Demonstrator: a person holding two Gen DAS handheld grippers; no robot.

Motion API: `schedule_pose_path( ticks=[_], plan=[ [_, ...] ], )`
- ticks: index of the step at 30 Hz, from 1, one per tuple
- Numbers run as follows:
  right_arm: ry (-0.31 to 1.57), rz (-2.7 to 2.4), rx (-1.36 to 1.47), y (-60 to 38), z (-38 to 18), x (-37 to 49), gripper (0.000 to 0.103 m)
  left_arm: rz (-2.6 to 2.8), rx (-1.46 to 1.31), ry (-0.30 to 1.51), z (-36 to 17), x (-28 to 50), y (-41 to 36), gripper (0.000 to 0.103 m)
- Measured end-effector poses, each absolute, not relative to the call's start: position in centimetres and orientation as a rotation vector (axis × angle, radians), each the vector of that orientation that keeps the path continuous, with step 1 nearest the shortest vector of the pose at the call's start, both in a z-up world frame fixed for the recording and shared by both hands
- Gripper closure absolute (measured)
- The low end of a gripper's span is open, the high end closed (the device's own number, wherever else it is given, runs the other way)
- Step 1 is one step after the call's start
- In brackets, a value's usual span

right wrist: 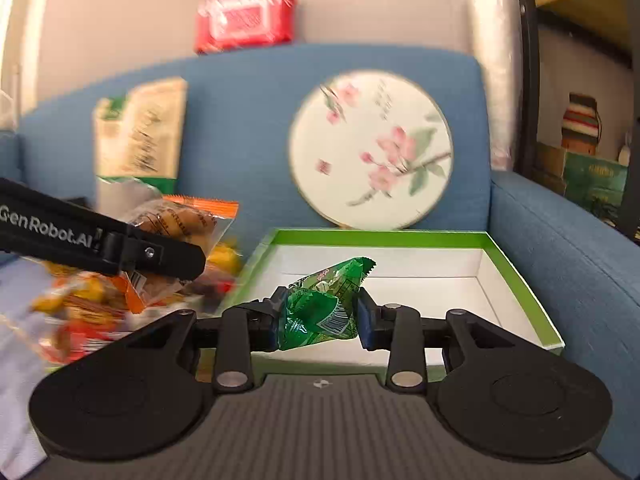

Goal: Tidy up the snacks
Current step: 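Grasp the orange-wrapped snack with the left tool while the right tool grasps the green packet, drop both in box, then grasp the red peanut snack bag with the right tool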

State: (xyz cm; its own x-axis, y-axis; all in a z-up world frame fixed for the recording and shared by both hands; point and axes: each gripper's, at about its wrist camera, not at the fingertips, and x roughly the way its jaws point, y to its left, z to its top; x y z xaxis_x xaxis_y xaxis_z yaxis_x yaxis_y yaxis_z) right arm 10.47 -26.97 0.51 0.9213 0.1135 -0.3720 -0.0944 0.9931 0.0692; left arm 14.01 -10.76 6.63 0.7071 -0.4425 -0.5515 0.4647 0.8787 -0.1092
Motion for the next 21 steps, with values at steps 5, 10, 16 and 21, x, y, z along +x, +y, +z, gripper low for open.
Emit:
schedule_pose_path(
  ticks=[5,10,16,21],
  plan=[
    [0.432,0.061,0.124,-28.8,-1.8,12.5,0.043,-0.509,0.032,0.669,3.7,17.5,-12.6,0.029],
    [0.434,0.052,0.12,-28.6,-2.1,12.6,0.035,-0.492,0.026,0.663,2.5,18.2,-13.1,0.009],
    [0.398,0.049,0.042,-27.6,-1.9,12.1,0.002,-0.419,0.057,0.543,4.3,16.0,-12.1,0.0],
    [0.401,0.041,0.032,-26.8,-1.8,11.1,0.001,-0.365,0.067,0.559,5.1,14.1,-9.8,0.0]
  ],
)
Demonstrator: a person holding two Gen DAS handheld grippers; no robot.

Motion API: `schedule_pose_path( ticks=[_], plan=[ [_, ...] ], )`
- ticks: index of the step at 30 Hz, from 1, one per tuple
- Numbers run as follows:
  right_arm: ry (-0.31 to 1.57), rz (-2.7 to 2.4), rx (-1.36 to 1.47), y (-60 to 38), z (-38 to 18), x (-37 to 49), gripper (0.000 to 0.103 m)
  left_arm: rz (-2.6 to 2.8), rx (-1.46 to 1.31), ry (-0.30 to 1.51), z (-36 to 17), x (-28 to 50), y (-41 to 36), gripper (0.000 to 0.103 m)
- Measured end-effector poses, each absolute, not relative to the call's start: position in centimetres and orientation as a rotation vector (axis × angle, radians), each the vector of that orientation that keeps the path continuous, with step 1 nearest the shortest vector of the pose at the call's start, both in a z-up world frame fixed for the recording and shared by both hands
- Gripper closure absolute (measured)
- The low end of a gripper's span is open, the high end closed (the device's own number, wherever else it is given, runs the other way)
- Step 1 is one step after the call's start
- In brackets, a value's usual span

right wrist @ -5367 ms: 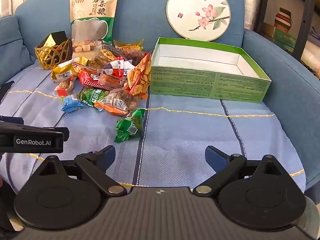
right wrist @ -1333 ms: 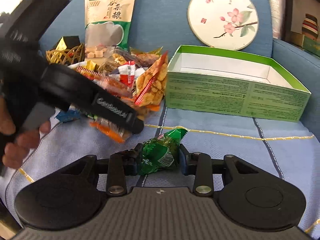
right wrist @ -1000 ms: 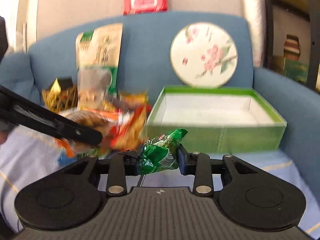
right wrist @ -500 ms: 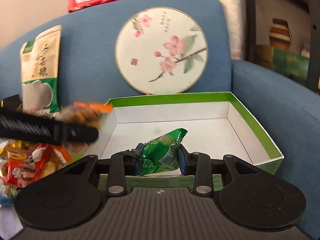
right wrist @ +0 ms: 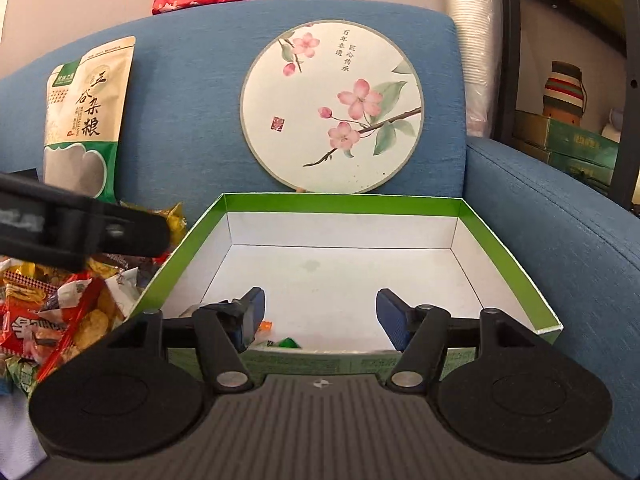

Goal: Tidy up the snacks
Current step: 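Grasp the red peanut snack bag with the right tool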

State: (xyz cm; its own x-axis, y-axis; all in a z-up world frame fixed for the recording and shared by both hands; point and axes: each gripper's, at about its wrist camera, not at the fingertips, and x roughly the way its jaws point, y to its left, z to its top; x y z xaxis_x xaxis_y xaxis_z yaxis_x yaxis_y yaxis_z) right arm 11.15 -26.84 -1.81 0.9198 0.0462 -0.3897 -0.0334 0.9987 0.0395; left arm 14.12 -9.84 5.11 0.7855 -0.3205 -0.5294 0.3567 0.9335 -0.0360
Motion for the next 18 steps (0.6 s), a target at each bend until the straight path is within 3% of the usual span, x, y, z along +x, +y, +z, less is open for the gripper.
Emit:
schedule_pose_path(
  ticks=[18],
  plan=[
    [0.456,0.353,0.063,-20.0,-2.3,6.9,0.0,-0.138,0.026,0.707,1.3,5.8,3.5,0.0]
  ],
)
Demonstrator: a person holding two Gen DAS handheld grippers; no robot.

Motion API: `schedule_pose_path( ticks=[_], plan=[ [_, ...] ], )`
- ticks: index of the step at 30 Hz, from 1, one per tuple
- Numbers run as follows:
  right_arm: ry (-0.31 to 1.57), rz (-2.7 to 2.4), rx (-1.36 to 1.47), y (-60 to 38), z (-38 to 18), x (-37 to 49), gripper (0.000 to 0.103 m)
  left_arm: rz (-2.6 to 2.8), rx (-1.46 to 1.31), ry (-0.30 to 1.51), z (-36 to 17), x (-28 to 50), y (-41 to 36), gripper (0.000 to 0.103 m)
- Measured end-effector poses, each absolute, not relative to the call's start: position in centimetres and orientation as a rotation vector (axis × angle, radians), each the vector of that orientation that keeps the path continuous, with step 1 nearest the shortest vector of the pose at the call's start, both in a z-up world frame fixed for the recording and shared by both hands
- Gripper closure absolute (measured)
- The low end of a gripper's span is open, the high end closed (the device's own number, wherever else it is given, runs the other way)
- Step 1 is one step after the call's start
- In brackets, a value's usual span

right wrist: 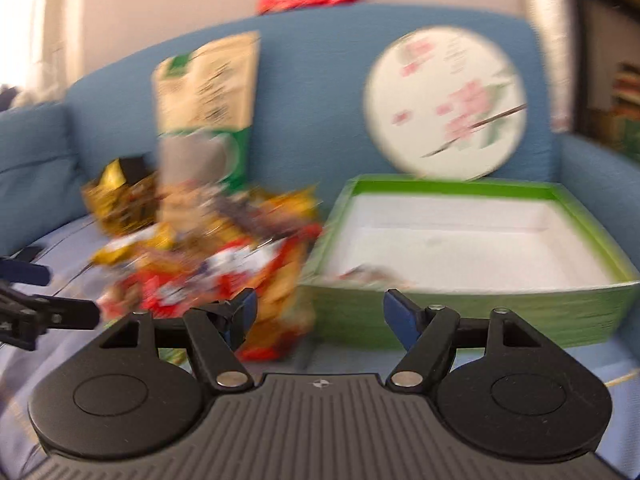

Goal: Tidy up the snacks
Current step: 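Grasp the red peanut snack bag with the right tool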

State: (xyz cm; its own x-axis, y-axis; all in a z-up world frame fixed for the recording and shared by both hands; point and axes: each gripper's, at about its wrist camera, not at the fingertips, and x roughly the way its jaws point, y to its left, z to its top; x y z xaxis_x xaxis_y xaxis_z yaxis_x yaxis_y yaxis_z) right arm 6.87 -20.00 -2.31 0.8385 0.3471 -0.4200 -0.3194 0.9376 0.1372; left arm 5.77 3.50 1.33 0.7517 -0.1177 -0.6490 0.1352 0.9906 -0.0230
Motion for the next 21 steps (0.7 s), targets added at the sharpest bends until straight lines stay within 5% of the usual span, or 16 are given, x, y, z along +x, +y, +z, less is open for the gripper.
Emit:
schedule_pose_path(
  ticks=[10,11,13,15,18,21],
  plan=[
    [0.515,0.408,0.101,-17.8,-4.1,9.9,0.0,-0.211,-0.014,0.72,1.1,6.0,3.6,0.0],
    [0.569,0.403,0.098,-17.8,-4.5,10.1,0.022,-0.22,-0.009,0.72,1.2,6.1,3.3,0.0],
    [0.655,0.382,0.107,-18.4,-5.0,10.0,0.049,-0.253,-0.003,0.72,1.4,6.1,2.6,0.0],
    [0.695,0.378,0.138,-19.7,-5.2,9.4,0.057,-0.269,0.002,0.714,1.3,6.1,2.2,0.0],
    [0.692,0.364,0.162,-21.3,-4.7,8.6,0.055,-0.281,0.037,0.718,0.8,6.0,1.8,0.0],
    [0.669,0.445,0.169,-21.5,-3.8,8.2,0.036,-0.254,0.074,0.729,-0.1,5.8,2.1,0.0]
  ],
)
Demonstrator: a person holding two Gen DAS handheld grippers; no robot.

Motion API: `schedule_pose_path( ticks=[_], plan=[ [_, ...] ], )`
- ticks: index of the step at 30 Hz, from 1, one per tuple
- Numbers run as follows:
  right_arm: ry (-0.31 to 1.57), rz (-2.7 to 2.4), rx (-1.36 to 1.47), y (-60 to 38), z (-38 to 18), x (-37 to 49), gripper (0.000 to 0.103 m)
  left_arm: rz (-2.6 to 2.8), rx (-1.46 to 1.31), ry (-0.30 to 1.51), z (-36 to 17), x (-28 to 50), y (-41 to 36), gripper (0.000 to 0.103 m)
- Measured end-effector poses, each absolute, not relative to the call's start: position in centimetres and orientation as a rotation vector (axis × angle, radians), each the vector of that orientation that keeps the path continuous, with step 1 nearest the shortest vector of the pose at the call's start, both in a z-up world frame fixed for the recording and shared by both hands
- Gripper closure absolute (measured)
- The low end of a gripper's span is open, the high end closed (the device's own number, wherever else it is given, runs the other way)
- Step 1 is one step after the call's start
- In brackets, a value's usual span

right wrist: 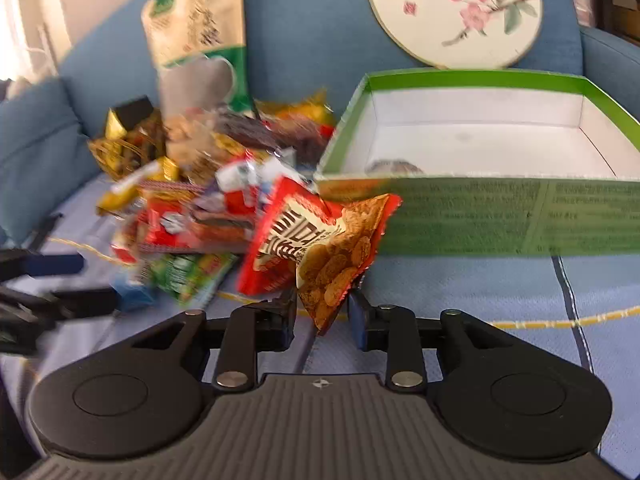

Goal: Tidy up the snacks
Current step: 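Grasp the red peanut snack bag with the right tool, then pass the red peanut bag from the right tool to the left tool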

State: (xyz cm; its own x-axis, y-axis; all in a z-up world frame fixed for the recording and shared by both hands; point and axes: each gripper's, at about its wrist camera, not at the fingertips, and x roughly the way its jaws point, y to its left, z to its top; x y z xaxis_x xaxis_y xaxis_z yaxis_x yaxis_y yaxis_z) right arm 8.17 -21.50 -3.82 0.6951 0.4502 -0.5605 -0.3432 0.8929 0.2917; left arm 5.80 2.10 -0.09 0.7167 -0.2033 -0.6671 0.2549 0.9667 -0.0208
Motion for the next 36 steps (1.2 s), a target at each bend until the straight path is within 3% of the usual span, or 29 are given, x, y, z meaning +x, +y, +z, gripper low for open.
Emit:
schedule_pose_path(
  ticks=[1,3,6,13,16,18,21,26,28,29,36],
  plan=[
    [0.659,0.467,0.159,-21.3,-3.6,8.0,0.018,-0.247,0.076,0.737,-0.4,5.8,2.4,0.0],
    [0.603,0.439,0.115,-21.0,-3.4,7.4,0.001,-0.242,0.057,0.758,-0.7,5.9,3.1,0.0],
    [0.572,0.374,0.04,-20.8,-3.4,7.4,0.0,-0.237,0.001,0.782,-0.8,6.3,4.1,0.0],
    [0.555,0.381,0.232,-22.4,-4.0,10.5,0.0,-0.254,-0.135,0.792,0.1,6.6,3.8,0.0],
    [0.599,0.428,0.248,-22.1,-3.7,10.1,0.019,-0.345,-0.113,0.766,1.3,6.3,2.3,0.002],
    [0.612,0.455,0.237,-22.2,-3.4,9.1,0.023,-0.401,-0.128,0.767,1.7,6.9,1.2,0.017],
    [0.616,0.477,0.218,-22.6,-3.3,8.0,0.024,-0.49,-0.183,0.789,1.6,8.2,-0.3,0.018],
    [0.63,0.464,0.183,-23.2,-3.8,7.7,0.021,-0.537,-0.205,0.816,0.0,11.1,-3.7,0.017],
    [0.634,0.453,0.193,-23.4,-3.9,7.9,0.021,-0.523,-0.193,0.815,-0.7,12.5,-4.6,0.012],
    [0.636,0.451,0.202,-23.4,-4.0,7.9,0.021,-0.51,-0.189,0.817,-0.8,13.1,-4.9,0.0],
    [0.636,0.426,0.21,-23.2,-4.1,8.7,0.012,-0.539,-0.185,0.851,-1.6,15.0,-5.6,0.0]
  ],
)
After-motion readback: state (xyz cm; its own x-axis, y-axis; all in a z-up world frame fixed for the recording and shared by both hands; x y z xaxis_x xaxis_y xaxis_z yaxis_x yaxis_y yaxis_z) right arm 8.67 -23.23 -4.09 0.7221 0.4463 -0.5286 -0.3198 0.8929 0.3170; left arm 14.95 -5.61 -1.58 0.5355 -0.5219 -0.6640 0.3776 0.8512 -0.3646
